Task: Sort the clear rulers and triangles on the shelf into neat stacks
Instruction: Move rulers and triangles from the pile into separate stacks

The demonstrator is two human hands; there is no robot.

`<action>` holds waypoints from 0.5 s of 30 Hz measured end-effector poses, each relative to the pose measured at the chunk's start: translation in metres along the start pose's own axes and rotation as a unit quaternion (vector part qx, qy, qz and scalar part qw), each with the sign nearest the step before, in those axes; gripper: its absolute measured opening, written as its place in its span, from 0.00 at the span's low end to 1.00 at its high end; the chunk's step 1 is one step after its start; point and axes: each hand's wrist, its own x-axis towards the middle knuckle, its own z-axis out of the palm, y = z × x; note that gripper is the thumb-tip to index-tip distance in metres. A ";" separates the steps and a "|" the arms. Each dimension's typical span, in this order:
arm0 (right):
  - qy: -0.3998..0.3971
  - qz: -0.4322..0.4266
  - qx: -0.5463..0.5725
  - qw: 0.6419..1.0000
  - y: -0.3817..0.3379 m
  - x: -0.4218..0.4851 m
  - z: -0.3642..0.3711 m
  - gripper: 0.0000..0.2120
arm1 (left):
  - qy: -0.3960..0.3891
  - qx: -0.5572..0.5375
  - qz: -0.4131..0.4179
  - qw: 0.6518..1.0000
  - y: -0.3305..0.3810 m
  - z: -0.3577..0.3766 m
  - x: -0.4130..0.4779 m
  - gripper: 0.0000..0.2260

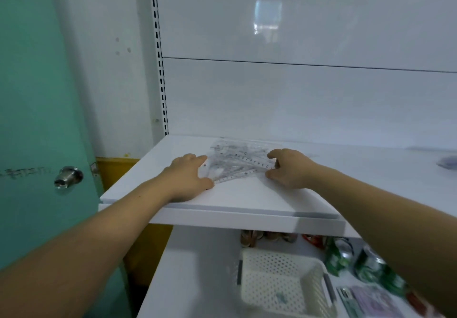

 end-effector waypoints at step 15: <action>0.044 -0.014 0.051 0.998 0.000 -0.013 -0.003 0.25 | 0.122 -0.159 0.049 0.978 0.009 -0.009 -0.016 0.27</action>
